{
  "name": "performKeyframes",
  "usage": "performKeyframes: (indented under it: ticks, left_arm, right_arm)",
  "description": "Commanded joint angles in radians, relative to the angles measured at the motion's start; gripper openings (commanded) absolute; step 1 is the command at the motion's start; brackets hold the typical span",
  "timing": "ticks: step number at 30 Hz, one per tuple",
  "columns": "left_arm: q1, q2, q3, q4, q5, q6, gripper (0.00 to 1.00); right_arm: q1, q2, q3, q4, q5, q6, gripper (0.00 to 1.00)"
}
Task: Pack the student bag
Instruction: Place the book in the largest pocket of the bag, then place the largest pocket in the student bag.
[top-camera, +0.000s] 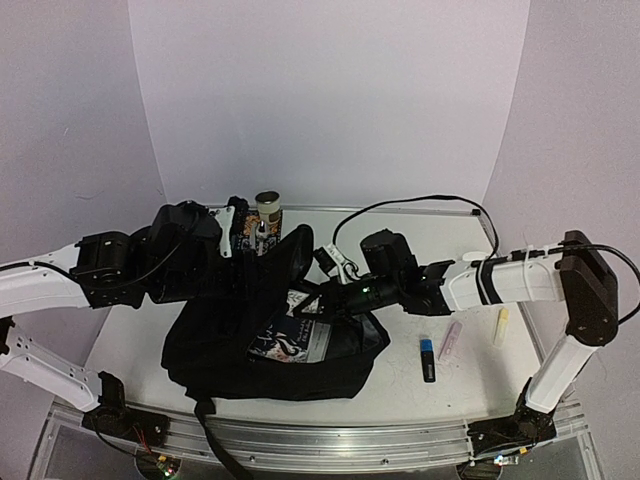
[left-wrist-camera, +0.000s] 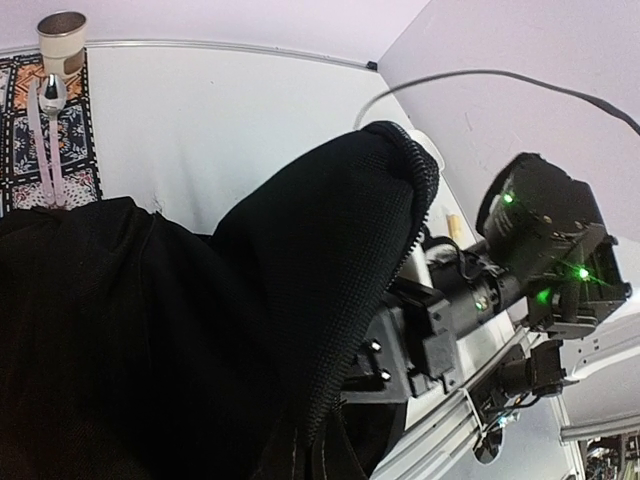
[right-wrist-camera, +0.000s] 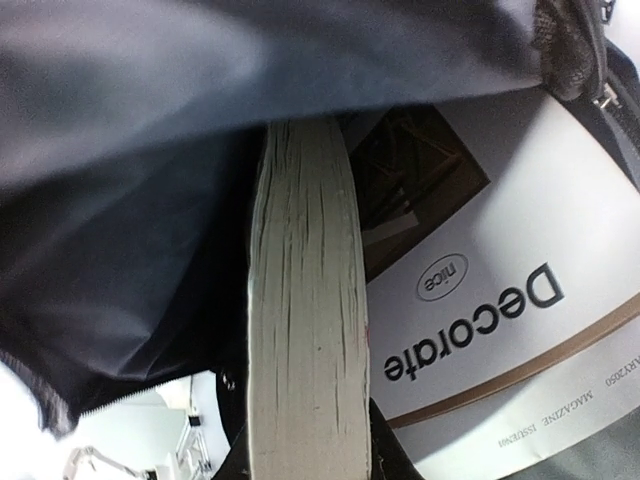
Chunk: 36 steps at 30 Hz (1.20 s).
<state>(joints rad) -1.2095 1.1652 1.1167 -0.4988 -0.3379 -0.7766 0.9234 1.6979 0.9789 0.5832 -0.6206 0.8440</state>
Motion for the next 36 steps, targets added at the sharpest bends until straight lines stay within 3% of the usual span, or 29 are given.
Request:
performKeyframes:
  ticks: [1,6,10,20,23,28,33,36]
  left_arm:
    - [0.003,-0.03,0.017,0.086,0.074,0.037,0.0]
    - [0.002,-0.051,-0.014,0.084,0.104,0.037,0.0]
    - [0.002,-0.082,-0.054,0.069,0.113,0.033,0.0]
    - [0.003,-0.042,-0.076,0.037,0.188,0.084,0.06]
    - [0.004,0.0,-0.066,0.037,0.254,0.116,0.11]
    - [0.003,0.088,-0.03,0.037,0.396,0.179,0.32]
    - [0.006,0.083,0.004,0.037,0.401,0.234,0.43]
    - [0.016,0.06,0.018,0.035,0.399,0.264,0.57]
  right_arm:
    - [0.0,0.054,0.104,0.103,0.082,0.111,0.0]
    - [-0.001,0.075,0.096,0.027,0.156,0.162,0.04]
    - [-0.002,0.038,0.076,-0.062,0.186,0.119,0.25]
    - [-0.034,-0.159,0.007,-0.351,0.271,-0.115,0.65]
    - [-0.055,-0.212,-0.004,-0.421,0.291,-0.176,0.68]
    - [-0.127,-0.288,-0.037,-0.525,0.341,-0.239,0.69]
    - [-0.23,-0.38,-0.068,-0.58,0.396,-0.281,0.7]
    - [-0.262,-0.408,-0.06,-0.611,0.416,-0.312,0.72]
